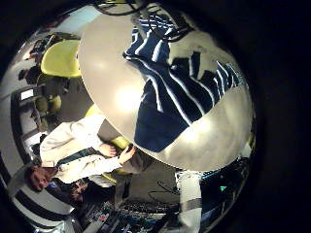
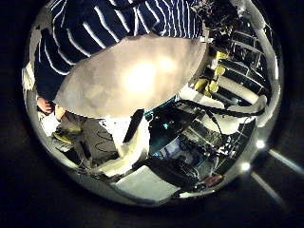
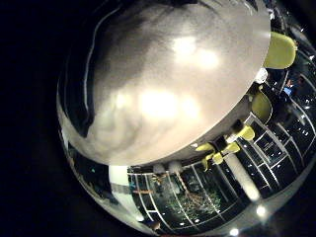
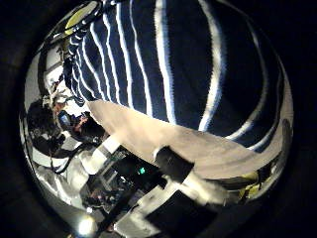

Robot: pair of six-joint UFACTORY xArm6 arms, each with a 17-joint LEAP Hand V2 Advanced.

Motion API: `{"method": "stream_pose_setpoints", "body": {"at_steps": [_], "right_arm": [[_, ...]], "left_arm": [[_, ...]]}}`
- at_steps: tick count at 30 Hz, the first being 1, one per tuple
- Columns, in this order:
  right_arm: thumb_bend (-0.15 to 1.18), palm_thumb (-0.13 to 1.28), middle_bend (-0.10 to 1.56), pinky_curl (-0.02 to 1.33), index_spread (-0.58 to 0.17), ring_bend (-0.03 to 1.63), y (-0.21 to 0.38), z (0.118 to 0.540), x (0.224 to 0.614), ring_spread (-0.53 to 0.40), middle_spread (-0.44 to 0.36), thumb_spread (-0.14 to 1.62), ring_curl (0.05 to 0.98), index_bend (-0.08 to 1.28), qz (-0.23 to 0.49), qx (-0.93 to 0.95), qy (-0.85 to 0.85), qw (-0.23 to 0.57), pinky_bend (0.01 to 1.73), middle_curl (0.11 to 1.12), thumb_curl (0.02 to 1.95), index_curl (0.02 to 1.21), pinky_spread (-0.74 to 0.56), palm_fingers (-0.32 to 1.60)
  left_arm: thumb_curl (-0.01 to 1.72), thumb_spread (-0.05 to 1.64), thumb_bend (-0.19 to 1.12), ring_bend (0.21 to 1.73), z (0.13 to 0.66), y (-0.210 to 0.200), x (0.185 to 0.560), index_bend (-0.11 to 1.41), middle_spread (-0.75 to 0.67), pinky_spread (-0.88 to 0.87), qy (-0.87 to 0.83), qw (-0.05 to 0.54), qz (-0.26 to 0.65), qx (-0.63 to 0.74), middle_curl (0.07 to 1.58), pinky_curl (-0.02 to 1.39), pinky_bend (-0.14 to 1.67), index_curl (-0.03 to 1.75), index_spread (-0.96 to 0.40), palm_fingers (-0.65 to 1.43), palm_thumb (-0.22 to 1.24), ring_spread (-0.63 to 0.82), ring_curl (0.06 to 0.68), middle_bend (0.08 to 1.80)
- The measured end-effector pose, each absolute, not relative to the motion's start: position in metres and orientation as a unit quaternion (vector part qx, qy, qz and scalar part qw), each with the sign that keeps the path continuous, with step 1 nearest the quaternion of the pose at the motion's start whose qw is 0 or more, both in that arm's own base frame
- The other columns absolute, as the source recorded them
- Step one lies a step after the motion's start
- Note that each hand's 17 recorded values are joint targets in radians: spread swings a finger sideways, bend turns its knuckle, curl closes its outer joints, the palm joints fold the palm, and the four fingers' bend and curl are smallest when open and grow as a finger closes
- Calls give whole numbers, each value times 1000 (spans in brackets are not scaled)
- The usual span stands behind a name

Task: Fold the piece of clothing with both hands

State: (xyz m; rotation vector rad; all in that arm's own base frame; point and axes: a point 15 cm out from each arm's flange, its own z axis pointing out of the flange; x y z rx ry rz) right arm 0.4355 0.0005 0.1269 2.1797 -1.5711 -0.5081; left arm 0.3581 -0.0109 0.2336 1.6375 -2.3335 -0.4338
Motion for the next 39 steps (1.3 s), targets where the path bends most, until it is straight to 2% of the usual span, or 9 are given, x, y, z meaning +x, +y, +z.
{"method": "stream_pose_setpoints", "body": {"at_steps": [4,6,8,10,13,20,30,34,39], "right_arm": [[33,704,362,417,-356,857,-9,129,434,-111,-109,1021,326,155,-169,783,-558,217,709,395,403,249,244,579],[43,786,408,459,-369,973,-16,131,433,-205,-166,1011,372,140,-168,778,-565,218,886,424,430,247,-19,809],[57,858,527,474,-406,1059,-22,133,433,-231,-203,1001,407,201,-165,776,-569,217,947,478,455,260,-177,1103],[56,905,599,519,-430,1088,-28,136,433,-245,-223,994,446,246,-162,773,-574,216,997,531,473,304,-253,1127],[74,990,757,574,-468,1141,-40,136,432,-254,-256,998,495,400,-154,767,-586,212,1060,622,502,389,-266,1205],[74,1084,966,693,-506,1288,-71,152,432,-261,-278,1020,593,644,-114,759,-611,194,1183,779,558,584,-256,1044],[33,1111,1106,843,-519,1421,-100,185,434,-261,-281,1041,693,780,-89,745,-639,168,1271,917,627,818,-243,859],[-26,1004,1176,899,-519,1442,-102,207,447,-262,-267,1100,723,839,-54,749,-645,140,1282,952,620,897,-238,824],[-1,1019,1244,971,-504,1464,-91,231,452,-265,-249,1150,759,929,-15,759,-642,108,1273,978,620,976,-227,800]], "left_arm": [[291,1086,-20,815,233,-10,358,159,240,219,-804,129,-151,560,380,335,622,319,26,73,340,151,262,198],[292,1086,-21,814,231,-7,357,159,238,219,-806,128,-155,556,379,334,620,317,26,74,341,153,261,197],[293,1086,-22,809,228,-5,356,167,237,219,-805,131,-160,556,376,333,616,319,26,79,342,154,259,194],[293,1086,-22,806,225,-3,355,168,236,219,-805,133,-164,554,373,332,613,321,26,82,342,155,258,193],[292,1092,-21,801,221,-1,351,168,235,225,-804,137,-170,554,371,330,607,323,19,87,346,156,256,193],[293,1105,-20,786,203,4,336,172,222,236,-801,149,-182,550,364,326,591,329,14,96,353,156,251,191],[294,1114,-19,775,176,3,339,170,209,243,-801,149,-182,550,357,325,578,334,8,106,373,156,246,190],[293,1116,-20,776,184,4,342,168,206,244,-803,141,-175,552,354,325,574,334,5,109,375,157,247,190],[293,1120,-20,774,208,16,342,166,199,245,-801,132,-170,558,356,325,570,332,4,111,378,158,247,193]]}}
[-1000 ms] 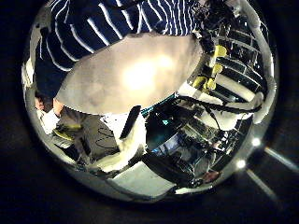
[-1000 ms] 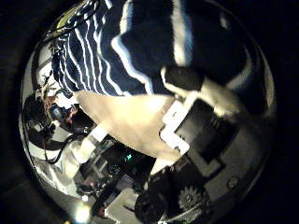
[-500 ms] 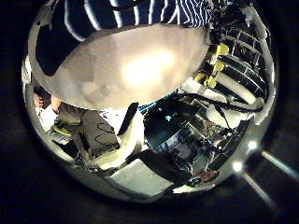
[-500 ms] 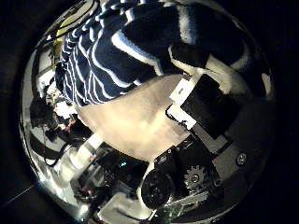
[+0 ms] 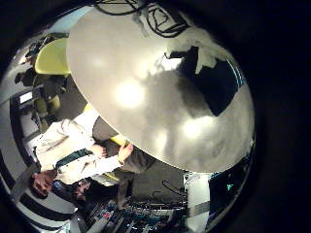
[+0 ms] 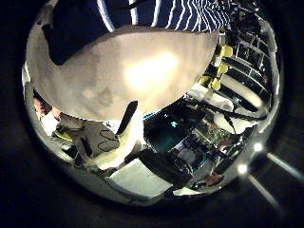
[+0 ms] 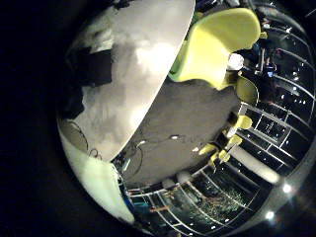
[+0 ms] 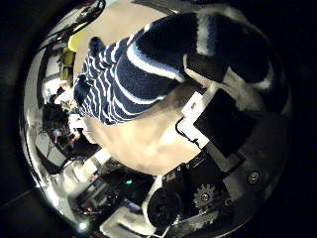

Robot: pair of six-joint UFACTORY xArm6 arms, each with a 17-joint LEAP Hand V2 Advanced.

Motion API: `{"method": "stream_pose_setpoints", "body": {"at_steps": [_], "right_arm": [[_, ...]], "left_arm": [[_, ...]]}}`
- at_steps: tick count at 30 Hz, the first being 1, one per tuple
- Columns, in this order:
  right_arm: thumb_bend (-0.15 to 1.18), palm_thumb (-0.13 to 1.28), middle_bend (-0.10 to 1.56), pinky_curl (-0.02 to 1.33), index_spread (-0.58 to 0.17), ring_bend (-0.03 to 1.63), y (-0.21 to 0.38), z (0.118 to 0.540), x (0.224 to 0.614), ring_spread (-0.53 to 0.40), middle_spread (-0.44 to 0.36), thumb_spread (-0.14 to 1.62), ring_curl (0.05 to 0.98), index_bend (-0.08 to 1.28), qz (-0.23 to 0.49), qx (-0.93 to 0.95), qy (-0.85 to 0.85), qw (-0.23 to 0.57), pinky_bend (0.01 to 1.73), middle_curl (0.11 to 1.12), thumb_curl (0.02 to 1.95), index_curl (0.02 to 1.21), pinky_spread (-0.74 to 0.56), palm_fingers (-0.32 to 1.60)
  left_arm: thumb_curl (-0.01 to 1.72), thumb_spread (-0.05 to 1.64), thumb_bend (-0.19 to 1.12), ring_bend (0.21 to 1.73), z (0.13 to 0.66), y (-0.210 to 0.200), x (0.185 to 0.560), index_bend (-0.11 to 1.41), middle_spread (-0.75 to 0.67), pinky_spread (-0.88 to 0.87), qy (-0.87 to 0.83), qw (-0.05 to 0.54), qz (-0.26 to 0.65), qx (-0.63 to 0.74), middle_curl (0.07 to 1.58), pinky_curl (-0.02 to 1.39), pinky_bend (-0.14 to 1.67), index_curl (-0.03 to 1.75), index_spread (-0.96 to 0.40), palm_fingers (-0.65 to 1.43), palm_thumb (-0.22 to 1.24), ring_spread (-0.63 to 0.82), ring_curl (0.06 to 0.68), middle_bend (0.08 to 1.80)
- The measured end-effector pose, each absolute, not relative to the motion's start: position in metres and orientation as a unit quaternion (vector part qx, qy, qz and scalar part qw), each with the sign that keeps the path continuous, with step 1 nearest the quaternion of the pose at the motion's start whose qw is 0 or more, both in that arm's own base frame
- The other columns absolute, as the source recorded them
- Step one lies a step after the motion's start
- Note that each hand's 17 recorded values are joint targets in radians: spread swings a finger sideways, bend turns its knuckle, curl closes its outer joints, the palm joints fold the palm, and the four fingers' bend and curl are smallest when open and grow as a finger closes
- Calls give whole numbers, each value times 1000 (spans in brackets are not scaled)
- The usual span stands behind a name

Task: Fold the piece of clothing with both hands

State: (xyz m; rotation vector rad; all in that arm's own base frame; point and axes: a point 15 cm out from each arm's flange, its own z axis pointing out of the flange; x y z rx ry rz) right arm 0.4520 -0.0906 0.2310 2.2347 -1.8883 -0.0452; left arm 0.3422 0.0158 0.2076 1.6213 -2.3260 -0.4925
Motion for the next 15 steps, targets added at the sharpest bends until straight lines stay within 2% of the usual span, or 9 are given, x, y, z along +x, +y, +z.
{"method": "stream_pose_setpoints", "body": {"at_steps": [7,13,15], "right_arm": [[-6,1047,1297,1061,-481,1490,-38,298,455,-268,-229,1176,803,989,40,789,-609,72,1273,992,623,1038,-221,770],[-8,1058,1322,1124,-462,1497,52,366,452,-268,-216,1174,829,1017,73,829,-553,51,1264,991,629,1061,-219,757],[-9,1059,1327,1141,-457,1498,85,376,448,-269,-213,1174,836,1023,79,842,-531,49,1260,990,631,1066,-219,753]], "left_arm": [[292,1121,-20,769,236,47,335,163,190,250,-792,126,-159,576,359,325,564,331,2,115,379,158,246,195],[292,1122,-20,766,246,79,325,164,196,270,-775,127,-152,600,361,322,556,328,4,109,379,168,244,193],[292,1122,-20,766,247,81,322,164,196,273,-775,126,-151,601,360,322,555,328,4,109,379,170,243,193]]}}
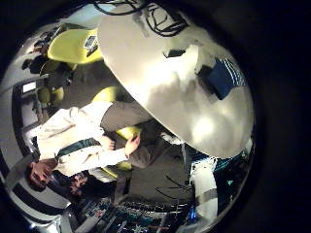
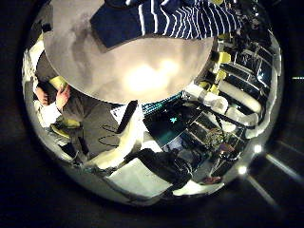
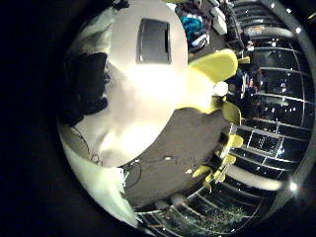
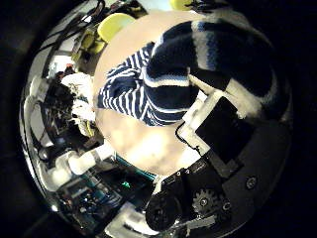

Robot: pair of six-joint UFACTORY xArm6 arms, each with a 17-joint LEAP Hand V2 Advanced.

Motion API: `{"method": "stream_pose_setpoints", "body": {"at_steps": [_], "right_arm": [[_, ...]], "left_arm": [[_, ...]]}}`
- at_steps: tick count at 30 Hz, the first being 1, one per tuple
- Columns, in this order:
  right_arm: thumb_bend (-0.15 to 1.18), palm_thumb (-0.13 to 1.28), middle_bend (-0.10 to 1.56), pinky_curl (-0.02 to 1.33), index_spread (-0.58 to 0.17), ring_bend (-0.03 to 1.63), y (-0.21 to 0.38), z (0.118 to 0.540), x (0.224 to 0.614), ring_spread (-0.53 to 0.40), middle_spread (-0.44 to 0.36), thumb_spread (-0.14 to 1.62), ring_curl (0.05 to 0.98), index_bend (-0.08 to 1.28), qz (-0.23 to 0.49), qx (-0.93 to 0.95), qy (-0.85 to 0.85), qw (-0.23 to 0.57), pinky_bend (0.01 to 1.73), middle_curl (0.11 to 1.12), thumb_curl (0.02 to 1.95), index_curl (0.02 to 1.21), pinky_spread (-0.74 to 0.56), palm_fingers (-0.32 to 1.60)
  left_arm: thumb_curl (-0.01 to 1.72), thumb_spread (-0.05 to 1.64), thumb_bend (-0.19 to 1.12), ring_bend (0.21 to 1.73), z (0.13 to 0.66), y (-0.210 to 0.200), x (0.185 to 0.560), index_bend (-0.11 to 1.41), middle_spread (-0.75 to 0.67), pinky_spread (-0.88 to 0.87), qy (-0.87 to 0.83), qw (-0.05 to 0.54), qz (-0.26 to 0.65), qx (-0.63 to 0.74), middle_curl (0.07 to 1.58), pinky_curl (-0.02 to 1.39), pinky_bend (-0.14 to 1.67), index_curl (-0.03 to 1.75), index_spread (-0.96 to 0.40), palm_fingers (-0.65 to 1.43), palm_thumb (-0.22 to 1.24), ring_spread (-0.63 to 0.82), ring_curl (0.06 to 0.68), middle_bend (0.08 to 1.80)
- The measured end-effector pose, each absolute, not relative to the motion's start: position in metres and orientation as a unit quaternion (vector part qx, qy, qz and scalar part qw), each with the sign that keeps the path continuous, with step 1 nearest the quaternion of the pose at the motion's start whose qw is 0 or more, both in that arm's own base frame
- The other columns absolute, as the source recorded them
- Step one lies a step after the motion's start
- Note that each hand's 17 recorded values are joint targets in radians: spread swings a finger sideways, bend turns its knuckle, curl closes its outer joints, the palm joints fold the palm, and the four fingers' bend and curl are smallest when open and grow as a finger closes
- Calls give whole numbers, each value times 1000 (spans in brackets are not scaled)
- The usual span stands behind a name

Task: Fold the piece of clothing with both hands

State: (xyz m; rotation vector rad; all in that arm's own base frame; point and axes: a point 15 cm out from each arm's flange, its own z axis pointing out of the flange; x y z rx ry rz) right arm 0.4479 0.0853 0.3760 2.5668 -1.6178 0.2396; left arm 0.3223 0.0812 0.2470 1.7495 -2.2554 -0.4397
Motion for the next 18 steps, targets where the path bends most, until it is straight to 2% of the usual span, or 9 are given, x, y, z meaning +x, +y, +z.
{"method": "stream_pose_setpoints", "body": {"at_steps": [5,11,13,15,16,17,18], "right_arm": [[-10,1058,1338,1177,-445,1494,171,364,445,-269,-205,1167,851,1028,109,877,-461,81,1254,985,636,1072,-219,749],[-26,1002,1346,1207,-437,1494,259,309,459,-269,-202,1168,863,1010,111,898,-407,126,1254,977,616,1078,-220,740],[-26,965,1336,1207,-437,1488,280,280,459,-269,-202,1170,857,965,104,903,-392,145,1257,964,595,1072,-224,730],[-34,930,1286,1178,-437,1478,301,258,453,-260,-214,1168,833,859,102,908,-375,155,1264,927,577,1043,-233,722],[-39,900,724,1165,-436,1619,306,255,453,-257,-257,1165,849,904,104,908,-374,155,1399,823,565,1051,-256,414],[-36,875,596,1114,-444,1635,309,253,452,-255,-289,1160,813,820,105,910,-372,153,1437,754,551,1007,-279,436],[-42,857,936,1075,-442,1524,311,250,452,-265,-298,1152,770,605,104,911,-368,153,1360,839,546,946,-302,500]], "left_arm": [[293,1121,-21,766,250,87,311,164,197,276,-770,130,-147,607,360,322,554,326,4,110,376,174,242,193],[295,1120,-21,766,260,86,300,164,197,278,-769,124,-142,611,359,323,553,325,4,110,376,175,241,193],[295,1120,-21,766,263,85,292,164,197,278,-767,122,-141,614,359,323,553,325,4,110,376,175,241,193],[296,1123,-19,766,267,85,285,164,197,278,-766,121,-141,615,359,323,553,325,4,111,377,176,240,193],[296,1125,-20,766,269,86,283,164,197,278,-766,119,-140,616,359,323,554,325,4,111,377,176,240,192],[296,1125,-20,766,271,87,280,164,197,278,-764,117,-138,620,358,323,555,325,4,111,377,176,240,192],[295,1121,-23,766,273,89,276,164,197,278,-762,114,-136,623,358,323,555,324,4,111,374,176,240,192]]}}
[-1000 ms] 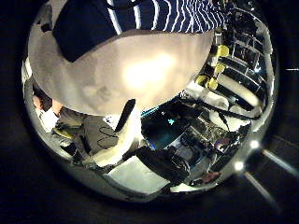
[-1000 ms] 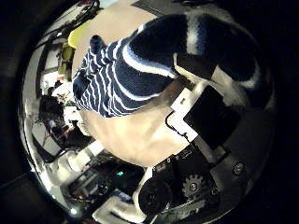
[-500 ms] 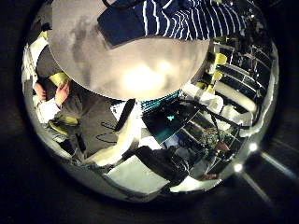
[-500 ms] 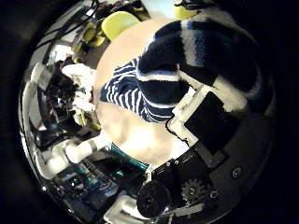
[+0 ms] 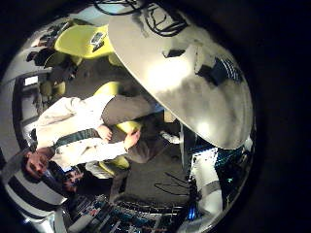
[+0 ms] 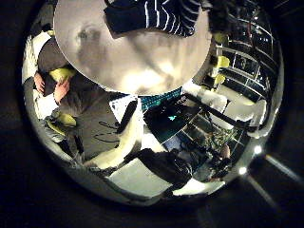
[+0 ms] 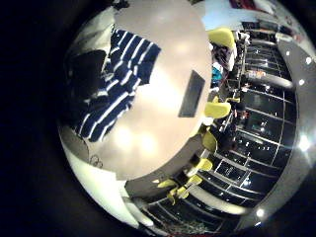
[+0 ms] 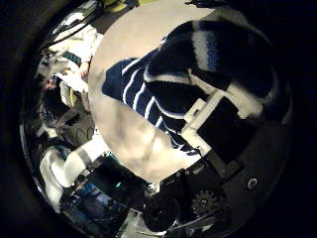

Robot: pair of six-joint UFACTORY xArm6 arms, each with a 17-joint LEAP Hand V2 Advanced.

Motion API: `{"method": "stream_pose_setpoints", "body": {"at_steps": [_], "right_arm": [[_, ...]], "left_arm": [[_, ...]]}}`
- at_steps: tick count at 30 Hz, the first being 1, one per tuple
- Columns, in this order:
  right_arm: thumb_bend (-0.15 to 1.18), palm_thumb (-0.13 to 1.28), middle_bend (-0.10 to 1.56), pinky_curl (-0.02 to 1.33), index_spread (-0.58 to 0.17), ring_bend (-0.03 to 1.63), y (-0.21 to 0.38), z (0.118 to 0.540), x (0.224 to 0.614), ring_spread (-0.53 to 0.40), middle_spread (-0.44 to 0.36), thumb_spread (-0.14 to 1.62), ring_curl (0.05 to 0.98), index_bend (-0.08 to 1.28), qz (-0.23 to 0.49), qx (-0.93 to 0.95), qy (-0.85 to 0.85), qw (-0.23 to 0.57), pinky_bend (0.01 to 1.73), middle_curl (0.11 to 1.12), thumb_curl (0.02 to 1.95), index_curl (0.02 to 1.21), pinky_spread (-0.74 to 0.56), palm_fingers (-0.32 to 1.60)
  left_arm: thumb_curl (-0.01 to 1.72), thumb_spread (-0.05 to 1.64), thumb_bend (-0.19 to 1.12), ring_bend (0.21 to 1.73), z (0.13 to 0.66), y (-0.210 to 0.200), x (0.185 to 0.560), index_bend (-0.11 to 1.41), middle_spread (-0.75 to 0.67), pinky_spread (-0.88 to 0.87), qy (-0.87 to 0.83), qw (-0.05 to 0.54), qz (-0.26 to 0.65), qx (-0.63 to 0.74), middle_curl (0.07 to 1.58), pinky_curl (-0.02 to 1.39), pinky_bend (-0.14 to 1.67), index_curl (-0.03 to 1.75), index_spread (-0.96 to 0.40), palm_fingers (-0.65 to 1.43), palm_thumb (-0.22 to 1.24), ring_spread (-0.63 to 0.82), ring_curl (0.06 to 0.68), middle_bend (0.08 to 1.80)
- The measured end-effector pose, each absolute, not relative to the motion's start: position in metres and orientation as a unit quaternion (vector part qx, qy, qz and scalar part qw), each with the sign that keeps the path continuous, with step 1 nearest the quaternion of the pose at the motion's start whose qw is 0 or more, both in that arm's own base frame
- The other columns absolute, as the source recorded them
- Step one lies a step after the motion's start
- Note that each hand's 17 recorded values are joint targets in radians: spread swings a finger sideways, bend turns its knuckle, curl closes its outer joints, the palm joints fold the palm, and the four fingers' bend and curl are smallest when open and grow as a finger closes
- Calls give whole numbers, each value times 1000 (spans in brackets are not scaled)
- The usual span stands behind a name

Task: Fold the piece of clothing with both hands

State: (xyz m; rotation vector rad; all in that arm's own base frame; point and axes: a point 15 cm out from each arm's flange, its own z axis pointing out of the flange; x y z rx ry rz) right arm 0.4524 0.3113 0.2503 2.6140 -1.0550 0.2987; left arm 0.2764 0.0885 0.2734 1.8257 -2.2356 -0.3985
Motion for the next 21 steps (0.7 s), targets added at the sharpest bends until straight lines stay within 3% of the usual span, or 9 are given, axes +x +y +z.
{"method": "stream_pose_setpoints", "body": {"at_steps": [1,4,8,12,17,21], "right_arm": [[-38,833,855,1041,-438,1468,311,248,452,-278,-302,1144,749,410,103,912,-366,155,1320,785,532,878,-335,202],[-47,772,642,998,-458,1255,310,252,453,-200,-231,1127,674,291,102,912,-367,151,1158,683,510,744,-203,-198],[-38,687,386,890,-488,960,299,275,463,5,-93,1103,520,127,102,913,-374,126,1022,538,472,550,45,-191],[-32,653,256,803,-493,816,301,325,464,132,-20,1084,431,104,108,917,-378,65,932,461,450,440,227,-178],[-25,642,200,713,-477,734,280,376,463,199,12,1071,372,107,104,915,-390,15,856,415,438,341,362,-102],[-15,666,211,653,-449,710,224,398,460,208,11,1081,345,138,93,897,-431,32,795,401,434,304,421,-35]], "left_arm": [[295,1120,-22,765,275,89,274,163,197,279,-761,111,-134,625,358,325,559,324,4,112,373,176,240,192],[295,1118,-21,761,278,91,269,165,197,280,-759,106,-131,630,359,326,560,324,1,117,372,176,238,193],[295,1117,-21,766,278,91,265,165,196,280,-755,108,-131,634,359,326,557,325,0,120,372,169,240,194],[297,1115,-20,766,280,87,261,165,196,280,-752,112,-129,637,360,327,556,326,-1,120,377,163,242,193],[299,1118,-20,768,286,74,258,162,196,282,-749,114,-128,640,360,326,560,324,-1,121,380,160,242,195],[300,1119,-21,765,290,54,261,165,196,282,-748,109,-127,642,360,325,561,325,-1,124,380,159,242,193]]}}
